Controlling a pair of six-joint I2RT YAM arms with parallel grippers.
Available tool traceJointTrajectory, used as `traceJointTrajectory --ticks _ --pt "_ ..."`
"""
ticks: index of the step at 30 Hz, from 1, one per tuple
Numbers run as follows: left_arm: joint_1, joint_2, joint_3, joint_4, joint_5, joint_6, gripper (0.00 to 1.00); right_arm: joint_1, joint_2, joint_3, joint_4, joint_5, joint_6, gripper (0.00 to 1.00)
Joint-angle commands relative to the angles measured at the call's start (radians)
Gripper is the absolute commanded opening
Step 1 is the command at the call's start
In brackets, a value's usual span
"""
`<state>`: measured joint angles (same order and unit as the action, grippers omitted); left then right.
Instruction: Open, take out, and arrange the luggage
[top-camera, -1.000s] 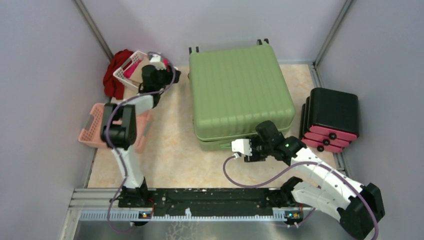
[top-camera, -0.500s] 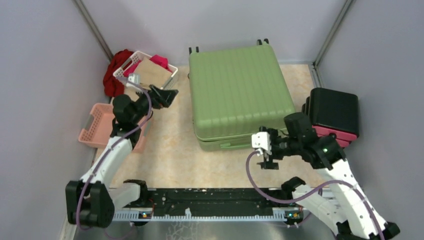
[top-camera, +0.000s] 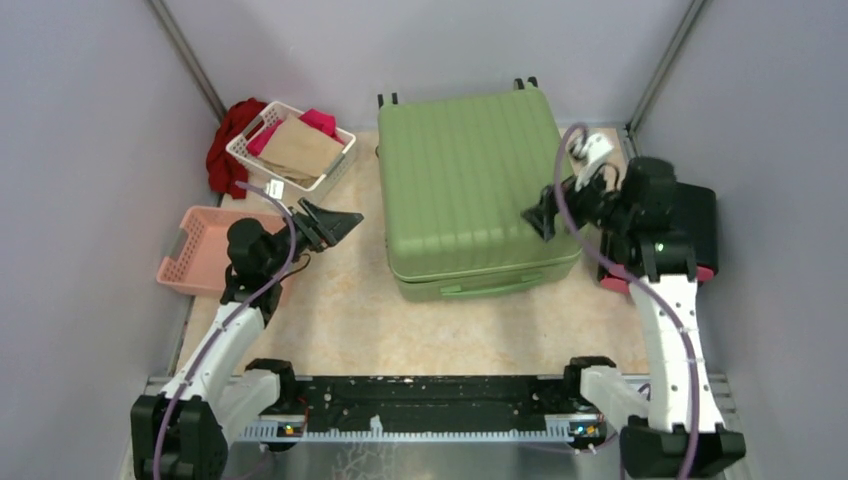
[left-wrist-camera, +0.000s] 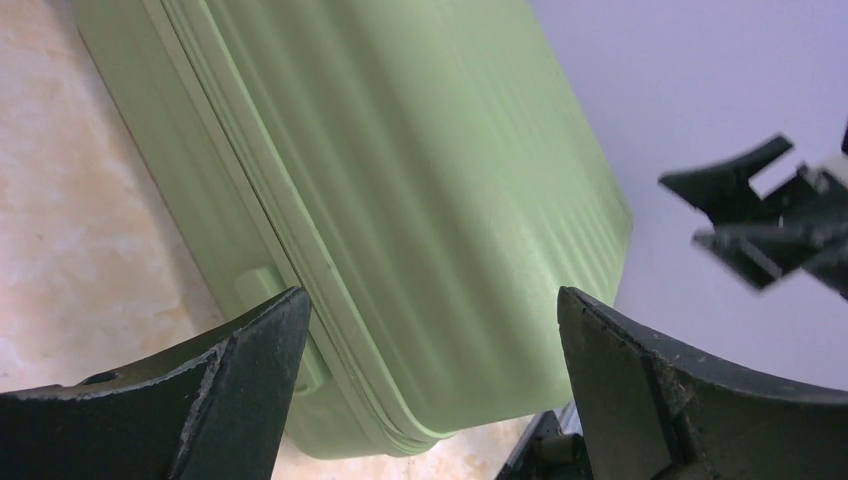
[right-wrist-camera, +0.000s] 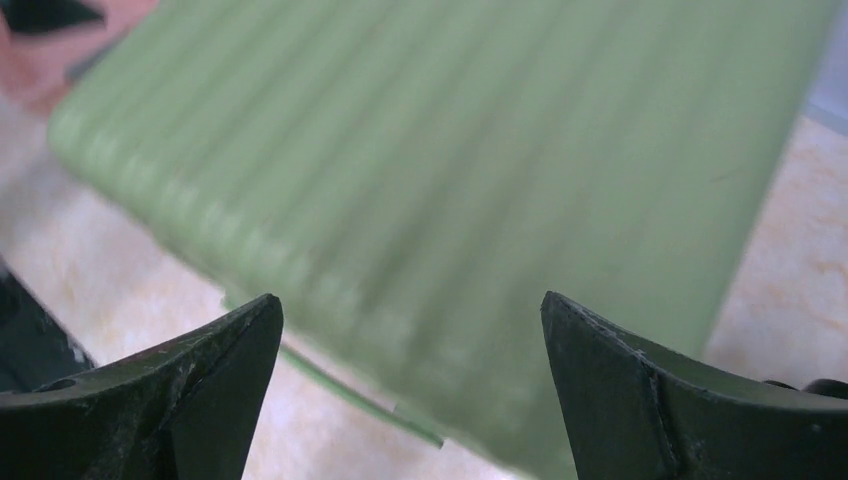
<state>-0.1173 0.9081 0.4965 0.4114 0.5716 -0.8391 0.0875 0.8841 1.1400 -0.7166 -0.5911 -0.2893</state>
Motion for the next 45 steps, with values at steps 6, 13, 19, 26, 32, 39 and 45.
traceJointTrajectory --ticks 6,13,19,26,32,39,45 --pt "-0.001 0.087 0.004 0.112 0.135 -0.032 0.99 -0.285 0.424 0.292 0.372 -0.143 0.479 0.99" --pt "-0.001 0.173 -0.009 0.207 0.173 -0.062 0.99 -0.295 0.744 0.492 0.504 -0.124 0.643 0.98" --pt "-0.001 0.250 0.024 0.197 0.220 -0.001 0.98 -0.289 0.974 0.681 0.463 -0.180 0.656 0.92" --pt "-0.002 0.321 0.028 0.162 0.197 0.076 0.79 -0.238 1.102 0.761 0.412 -0.226 0.618 0.89" --pt "-0.004 0.396 0.026 0.153 0.207 0.112 0.62 -0.208 1.142 0.789 0.389 -0.269 0.610 0.82" --pt "-0.044 0.461 -0.006 0.199 0.239 0.107 0.44 -0.149 1.140 0.783 0.324 -0.330 0.560 0.74" --pt "-0.060 0.337 -0.102 0.137 0.150 0.135 0.43 -0.064 1.110 0.738 0.267 -0.363 0.505 0.70"
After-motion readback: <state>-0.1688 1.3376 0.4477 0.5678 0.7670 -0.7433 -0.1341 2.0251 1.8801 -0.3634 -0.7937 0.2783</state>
